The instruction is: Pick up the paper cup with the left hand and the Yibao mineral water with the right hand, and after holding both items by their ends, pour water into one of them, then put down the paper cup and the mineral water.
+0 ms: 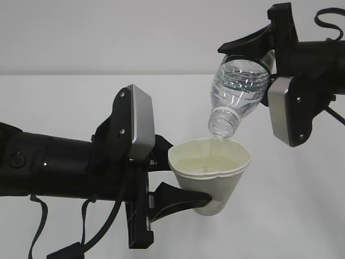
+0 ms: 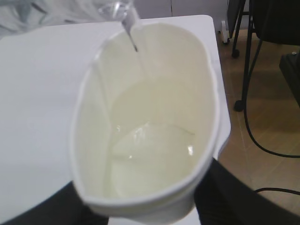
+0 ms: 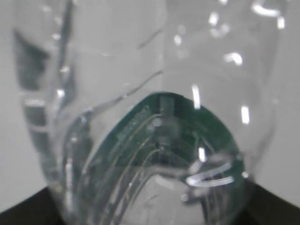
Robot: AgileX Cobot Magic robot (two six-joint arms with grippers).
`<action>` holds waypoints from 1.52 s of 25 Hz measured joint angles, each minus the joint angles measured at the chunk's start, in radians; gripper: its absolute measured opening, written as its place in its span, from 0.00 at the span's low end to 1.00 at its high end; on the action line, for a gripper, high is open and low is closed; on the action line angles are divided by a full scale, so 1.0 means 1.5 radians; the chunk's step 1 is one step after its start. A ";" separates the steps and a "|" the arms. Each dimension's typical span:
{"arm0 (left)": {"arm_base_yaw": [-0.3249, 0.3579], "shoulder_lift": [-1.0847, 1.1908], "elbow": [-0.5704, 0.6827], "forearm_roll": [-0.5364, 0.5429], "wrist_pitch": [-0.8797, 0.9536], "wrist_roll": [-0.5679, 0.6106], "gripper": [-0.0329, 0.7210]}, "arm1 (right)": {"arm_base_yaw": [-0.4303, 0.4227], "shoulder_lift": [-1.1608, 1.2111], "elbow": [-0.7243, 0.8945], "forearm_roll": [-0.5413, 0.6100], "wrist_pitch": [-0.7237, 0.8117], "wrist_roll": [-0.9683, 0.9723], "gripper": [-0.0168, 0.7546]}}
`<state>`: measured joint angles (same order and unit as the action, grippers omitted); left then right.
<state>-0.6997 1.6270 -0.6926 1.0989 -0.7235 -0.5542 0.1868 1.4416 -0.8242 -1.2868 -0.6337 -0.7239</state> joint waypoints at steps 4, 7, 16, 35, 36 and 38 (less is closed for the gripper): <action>0.000 0.000 0.000 0.000 0.000 0.000 0.52 | 0.000 0.000 0.000 0.000 0.000 0.000 0.61; 0.000 0.000 0.000 0.000 0.000 0.000 0.52 | 0.000 0.000 0.000 0.000 0.000 0.000 0.61; 0.000 0.000 0.000 0.000 0.000 0.000 0.52 | 0.000 0.000 0.000 0.000 0.000 0.016 0.61; 0.000 0.000 0.000 0.000 0.000 0.000 0.52 | 0.000 0.000 0.000 0.003 0.000 0.102 0.61; 0.000 0.000 0.000 0.000 0.000 0.000 0.52 | 0.000 0.000 0.000 0.003 0.000 0.109 0.61; 0.000 0.000 0.000 0.000 0.000 0.000 0.52 | 0.000 0.000 0.000 0.003 -0.004 0.118 0.61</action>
<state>-0.6997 1.6270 -0.6926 1.0989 -0.7235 -0.5542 0.1868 1.4416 -0.8242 -1.2830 -0.6395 -0.5462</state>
